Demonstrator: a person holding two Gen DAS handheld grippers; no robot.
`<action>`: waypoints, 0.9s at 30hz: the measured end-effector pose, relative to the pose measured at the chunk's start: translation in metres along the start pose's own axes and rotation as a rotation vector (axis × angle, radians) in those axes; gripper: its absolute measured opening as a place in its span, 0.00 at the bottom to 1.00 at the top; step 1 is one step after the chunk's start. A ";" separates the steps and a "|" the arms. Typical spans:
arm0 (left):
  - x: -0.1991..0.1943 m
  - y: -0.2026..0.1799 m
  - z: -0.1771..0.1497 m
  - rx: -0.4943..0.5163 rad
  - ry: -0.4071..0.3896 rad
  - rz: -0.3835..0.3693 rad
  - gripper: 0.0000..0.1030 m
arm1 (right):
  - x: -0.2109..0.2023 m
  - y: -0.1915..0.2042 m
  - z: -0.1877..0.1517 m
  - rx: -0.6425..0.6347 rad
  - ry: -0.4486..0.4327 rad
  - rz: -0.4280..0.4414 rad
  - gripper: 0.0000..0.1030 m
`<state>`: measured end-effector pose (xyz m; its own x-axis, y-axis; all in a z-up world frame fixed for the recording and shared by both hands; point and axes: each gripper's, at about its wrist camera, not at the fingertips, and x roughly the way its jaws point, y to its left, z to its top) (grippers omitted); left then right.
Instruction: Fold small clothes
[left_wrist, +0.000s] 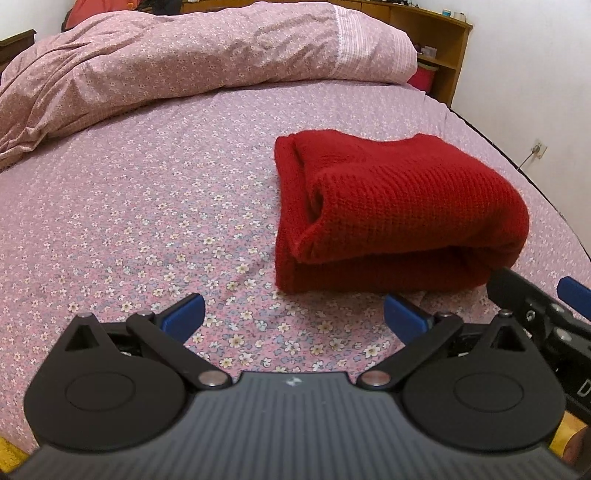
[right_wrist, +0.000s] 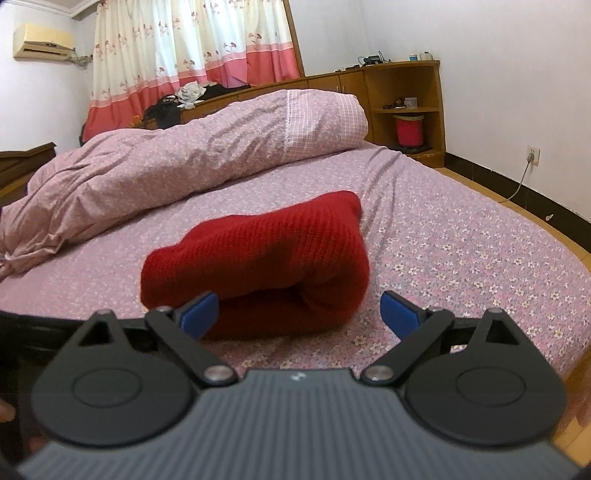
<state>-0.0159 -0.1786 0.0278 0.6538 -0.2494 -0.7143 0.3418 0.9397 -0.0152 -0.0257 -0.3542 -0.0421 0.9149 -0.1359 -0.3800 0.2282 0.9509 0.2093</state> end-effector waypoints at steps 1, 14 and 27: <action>0.000 0.000 0.000 0.000 0.000 0.000 1.00 | 0.000 0.000 0.000 0.001 0.001 0.000 0.93; 0.000 0.000 0.000 -0.003 0.000 -0.001 1.00 | -0.002 0.001 0.004 0.001 -0.002 0.005 0.93; -0.002 -0.003 0.001 0.003 -0.008 -0.001 1.00 | -0.004 -0.002 0.004 0.008 -0.003 0.004 0.93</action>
<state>-0.0175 -0.1809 0.0300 0.6586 -0.2524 -0.7089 0.3444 0.9387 -0.0142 -0.0285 -0.3571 -0.0375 0.9168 -0.1334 -0.3764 0.2276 0.9490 0.2181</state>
